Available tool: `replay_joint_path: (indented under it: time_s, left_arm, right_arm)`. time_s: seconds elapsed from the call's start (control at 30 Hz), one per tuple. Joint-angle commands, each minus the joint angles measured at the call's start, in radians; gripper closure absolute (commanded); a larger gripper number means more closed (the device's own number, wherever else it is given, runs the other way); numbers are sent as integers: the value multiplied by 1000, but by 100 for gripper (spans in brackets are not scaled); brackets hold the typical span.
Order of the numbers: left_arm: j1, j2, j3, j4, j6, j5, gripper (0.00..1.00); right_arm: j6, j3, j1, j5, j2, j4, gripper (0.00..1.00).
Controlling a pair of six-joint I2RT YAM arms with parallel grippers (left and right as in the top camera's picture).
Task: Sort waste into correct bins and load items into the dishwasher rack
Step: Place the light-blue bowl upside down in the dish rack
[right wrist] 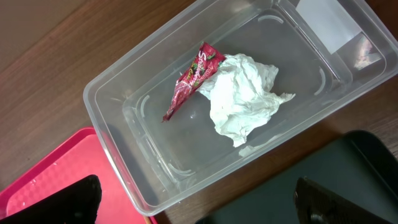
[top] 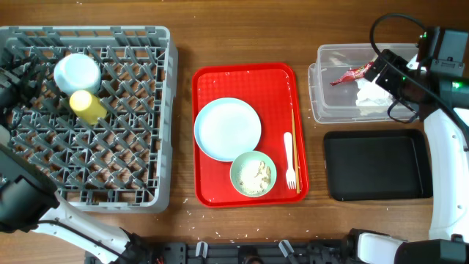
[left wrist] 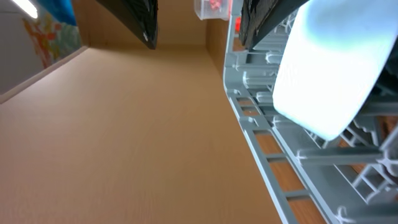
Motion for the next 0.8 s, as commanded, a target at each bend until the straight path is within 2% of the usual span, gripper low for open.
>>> replay_joint_path:
  time_s: [0.0,0.13,0.17,0.27,0.33,0.4,0.43,0.53,0.63,0.77]
  left_arm:
    - [-7,-68,0,3,-22,19,61]
    - [-90,-114,0,2,83,6,80]
    - [-147,-114,0,-39,144,-40,96]
    - [-233,-118,0,-272,315,-305,96]
    - [-275,-168,0,-467,457,-575,96]
    - [-301,-235,0,-540,554,-739,96]
    - [-322,-291,0,-573,601,-883,96]
    - [-365,-367,0,-588,610,-1173,96]
    - [-383,-336,0,-624,610,-1313,96]
    - [-383,-258,-1,-642,610,-1281,96]
  right_arm:
    - [12,16,2,13,2,2,0]
    - [11,16,2,13,2,2,0]
    - [11,16,2,13,2,2,0]
    - [11,16,2,13,2,2,0]
    - [11,16,2,13,2,2,0]
    - [11,16,2,13,2,2,0]
    - [11,16,2,13,2,2,0]
    - [12,16,2,13,2,2,0]
    - [12,16,2,13,2,2,0]
    - [11,16,2,13,2,2,0]
